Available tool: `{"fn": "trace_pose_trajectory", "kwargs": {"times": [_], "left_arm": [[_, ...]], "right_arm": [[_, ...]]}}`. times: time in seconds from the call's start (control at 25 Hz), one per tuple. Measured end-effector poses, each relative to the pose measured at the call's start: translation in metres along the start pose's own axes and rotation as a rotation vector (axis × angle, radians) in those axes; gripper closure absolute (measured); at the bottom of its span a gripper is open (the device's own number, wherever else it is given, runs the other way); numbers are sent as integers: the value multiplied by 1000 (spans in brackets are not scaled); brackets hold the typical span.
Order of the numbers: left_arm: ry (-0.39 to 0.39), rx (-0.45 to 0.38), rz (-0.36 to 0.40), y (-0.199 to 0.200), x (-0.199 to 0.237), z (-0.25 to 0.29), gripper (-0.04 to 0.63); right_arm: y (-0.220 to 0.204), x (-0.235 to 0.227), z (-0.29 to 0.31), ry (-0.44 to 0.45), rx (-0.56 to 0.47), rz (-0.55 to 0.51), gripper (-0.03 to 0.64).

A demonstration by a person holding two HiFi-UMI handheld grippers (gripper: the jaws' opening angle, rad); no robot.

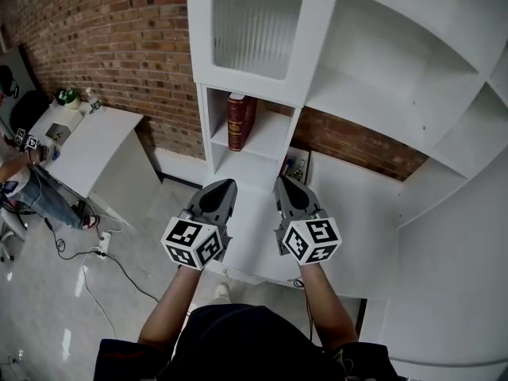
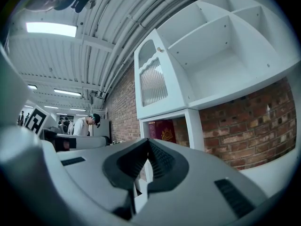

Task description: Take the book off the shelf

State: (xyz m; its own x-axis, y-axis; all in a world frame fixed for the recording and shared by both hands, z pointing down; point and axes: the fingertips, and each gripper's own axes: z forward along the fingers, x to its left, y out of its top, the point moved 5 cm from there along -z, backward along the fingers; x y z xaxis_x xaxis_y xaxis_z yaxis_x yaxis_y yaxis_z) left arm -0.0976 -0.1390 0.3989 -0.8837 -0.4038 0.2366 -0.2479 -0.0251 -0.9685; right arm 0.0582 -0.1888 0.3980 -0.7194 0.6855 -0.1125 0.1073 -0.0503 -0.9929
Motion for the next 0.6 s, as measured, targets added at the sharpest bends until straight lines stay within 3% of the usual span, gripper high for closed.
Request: {"fn": "trace_pose_trajectory", "kwargs": {"times": [0.6], "left_arm": [[-60,6,-13,21,65,30,578]], "right_arm": [[12,7,77,-42,-5,-16,598]]}}
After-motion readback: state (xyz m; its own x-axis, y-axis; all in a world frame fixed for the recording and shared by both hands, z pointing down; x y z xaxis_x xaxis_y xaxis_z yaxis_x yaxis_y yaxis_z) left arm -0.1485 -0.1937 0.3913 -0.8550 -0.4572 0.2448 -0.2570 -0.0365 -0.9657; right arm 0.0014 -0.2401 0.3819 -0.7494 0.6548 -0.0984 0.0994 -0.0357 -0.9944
